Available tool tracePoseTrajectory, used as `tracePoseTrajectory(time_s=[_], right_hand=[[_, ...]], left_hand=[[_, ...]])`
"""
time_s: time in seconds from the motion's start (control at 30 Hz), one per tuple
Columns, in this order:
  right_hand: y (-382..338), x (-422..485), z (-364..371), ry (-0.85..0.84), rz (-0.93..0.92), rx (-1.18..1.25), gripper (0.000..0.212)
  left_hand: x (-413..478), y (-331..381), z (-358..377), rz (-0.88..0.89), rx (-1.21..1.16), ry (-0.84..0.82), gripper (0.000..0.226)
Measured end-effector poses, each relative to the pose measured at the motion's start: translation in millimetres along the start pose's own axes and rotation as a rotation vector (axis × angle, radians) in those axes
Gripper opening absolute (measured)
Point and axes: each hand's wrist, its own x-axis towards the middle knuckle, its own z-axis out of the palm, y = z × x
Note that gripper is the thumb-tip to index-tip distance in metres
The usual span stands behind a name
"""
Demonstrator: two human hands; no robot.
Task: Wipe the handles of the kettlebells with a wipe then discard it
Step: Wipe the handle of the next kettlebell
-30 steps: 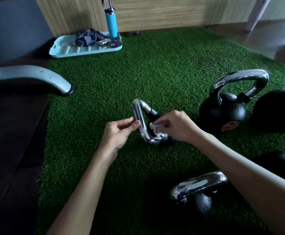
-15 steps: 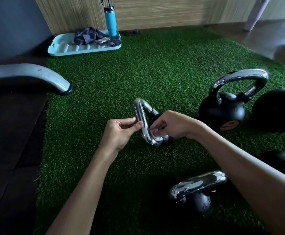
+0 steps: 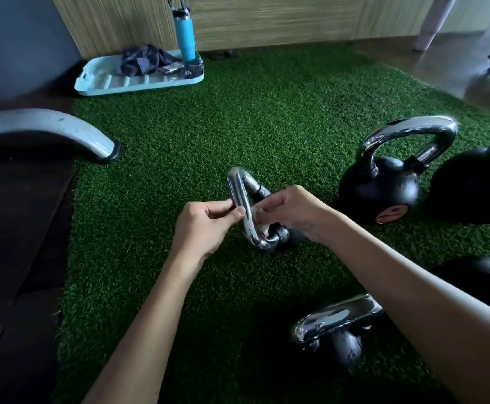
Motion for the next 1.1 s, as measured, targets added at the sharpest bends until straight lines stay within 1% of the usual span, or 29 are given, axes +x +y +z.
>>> tracePoseTrajectory(time_s=[0.07, 0.13, 0.23, 0.3, 0.4, 0.47, 0.5, 0.6, 0.67, 0.73, 0.83, 0.97, 1.0, 1.03, 1.07, 1.1], right_hand=[[3.5, 0.9, -0.8, 0.012, -0.013, 0.042, 0.019], [1.1, 8.9, 2.7, 0.086, -0.070, 0.032, 0.016], [-1.5, 28.6, 11.4, 0.243, -0.140, 0.028, 0.018], [-1.4, 34.3, 14.2, 0.323, -0.165, -0.044, 0.022], [6.6, 37.9, 14.2, 0.343, -0.248, -0.016, 0.027], [5.4, 37.0, 13.8, 0.329, -0.291, -0.003, 0.016], [3.1, 38.4, 14.2, 0.346, -0.326, -0.038, 0.012], [-3.9, 53.9, 14.8, 0.462, -0.468, -0.102, 0.010], [-3.8, 66.9, 13.3, 0.511, -0.516, -0.248, 0.011], [3.5, 76.7, 13.7, 0.518, -0.495, -0.296, 0.010], [11.5, 80.4, 13.5, 0.509, -0.440, -0.386, 0.014], [5.2, 75.3, 14.7, 0.573, -0.488, -0.410, 0.005], [6.3, 77.3, 14.2, 0.571, -0.475, -0.416, 0.007], [7.1, 79.0, 14.7, 0.555, -0.448, -0.383, 0.015], [10.9, 83.4, 13.3, 0.544, -0.411, -0.344, 0.026], [14.1, 86.5, 10.3, 0.528, -0.371, -0.313, 0.033]], left_hand=[[0.5, 0.3, -1.4, -0.027, 0.020, 0.002, 0.044], [-1.2, 1.9, -2.2, -0.038, 0.044, 0.004, 0.044], [-7.9, 5.6, 1.0, -0.019, 0.018, -0.008, 0.058], [-11.1, 9.3, 4.0, -0.005, 0.009, 0.000, 0.062], [-9.3, 11.6, 6.5, 0.015, 0.052, 0.028, 0.056], [-7.5, 10.9, 6.2, 0.014, 0.082, 0.018, 0.054], [-6.7, 9.9, 5.7, 0.020, 0.097, 0.008, 0.054], [-4.0, 4.8, 5.3, 0.036, 0.085, 0.001, 0.056], [-2.9, 3.1, 5.7, 0.031, 0.064, 0.004, 0.056], [-2.1, 3.7, 6.2, 0.020, 0.063, 0.015, 0.055], [-0.3, 6.5, 7.1, 0.026, 0.044, 0.039, 0.055], [1.1, 9.7, 7.7, 0.041, 0.091, 0.018, 0.052], [1.9, 10.5, 8.3, 0.038, 0.096, 0.016, 0.053], [2.2, 11.8, 9.3, 0.033, 0.104, 0.018, 0.052], [3.6, 13.7, 11.1, 0.030, 0.125, 0.021, 0.044], [4.6, 17.7, 13.3, 0.038, 0.164, 0.025, 0.030]])
